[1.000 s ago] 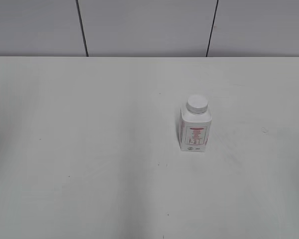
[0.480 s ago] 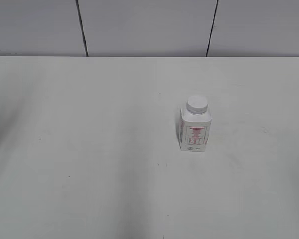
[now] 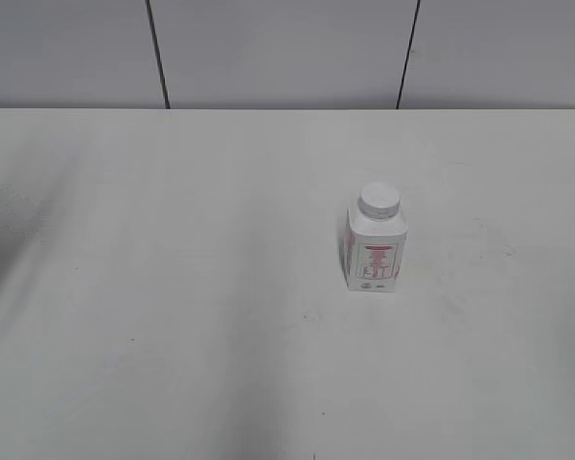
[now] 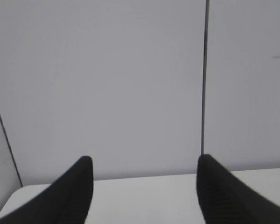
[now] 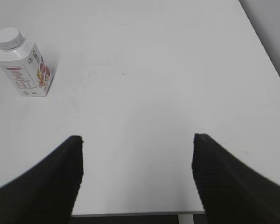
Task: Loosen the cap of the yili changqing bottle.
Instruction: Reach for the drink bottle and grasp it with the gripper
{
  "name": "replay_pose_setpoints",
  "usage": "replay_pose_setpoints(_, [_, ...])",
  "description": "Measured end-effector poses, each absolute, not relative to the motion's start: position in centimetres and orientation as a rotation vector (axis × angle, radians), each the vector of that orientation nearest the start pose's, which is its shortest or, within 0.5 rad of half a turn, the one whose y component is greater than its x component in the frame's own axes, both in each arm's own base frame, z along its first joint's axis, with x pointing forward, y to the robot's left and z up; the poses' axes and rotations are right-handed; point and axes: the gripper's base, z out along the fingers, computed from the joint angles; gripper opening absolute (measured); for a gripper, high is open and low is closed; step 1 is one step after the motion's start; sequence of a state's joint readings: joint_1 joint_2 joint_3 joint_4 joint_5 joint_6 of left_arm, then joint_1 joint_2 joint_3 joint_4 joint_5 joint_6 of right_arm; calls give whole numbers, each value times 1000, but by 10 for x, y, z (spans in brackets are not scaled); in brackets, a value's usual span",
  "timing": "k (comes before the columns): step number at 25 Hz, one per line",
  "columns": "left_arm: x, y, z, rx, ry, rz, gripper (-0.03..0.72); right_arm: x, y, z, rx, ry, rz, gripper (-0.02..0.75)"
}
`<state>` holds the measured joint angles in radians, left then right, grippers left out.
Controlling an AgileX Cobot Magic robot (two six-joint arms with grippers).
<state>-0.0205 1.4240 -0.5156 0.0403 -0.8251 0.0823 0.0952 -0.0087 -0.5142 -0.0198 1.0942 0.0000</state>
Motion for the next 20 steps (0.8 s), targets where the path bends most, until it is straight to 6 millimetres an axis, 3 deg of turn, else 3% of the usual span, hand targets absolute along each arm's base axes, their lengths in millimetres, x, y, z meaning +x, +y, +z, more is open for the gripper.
replay_pose_setpoints(8, [284,-23,216,263,1592,-68,403,-9,-2,278,-96,2053,36,574])
replay_pose_setpoints(20, [320,-65,176,828,1711,-432,394,-9,-1,278,-97,2053,52,574])
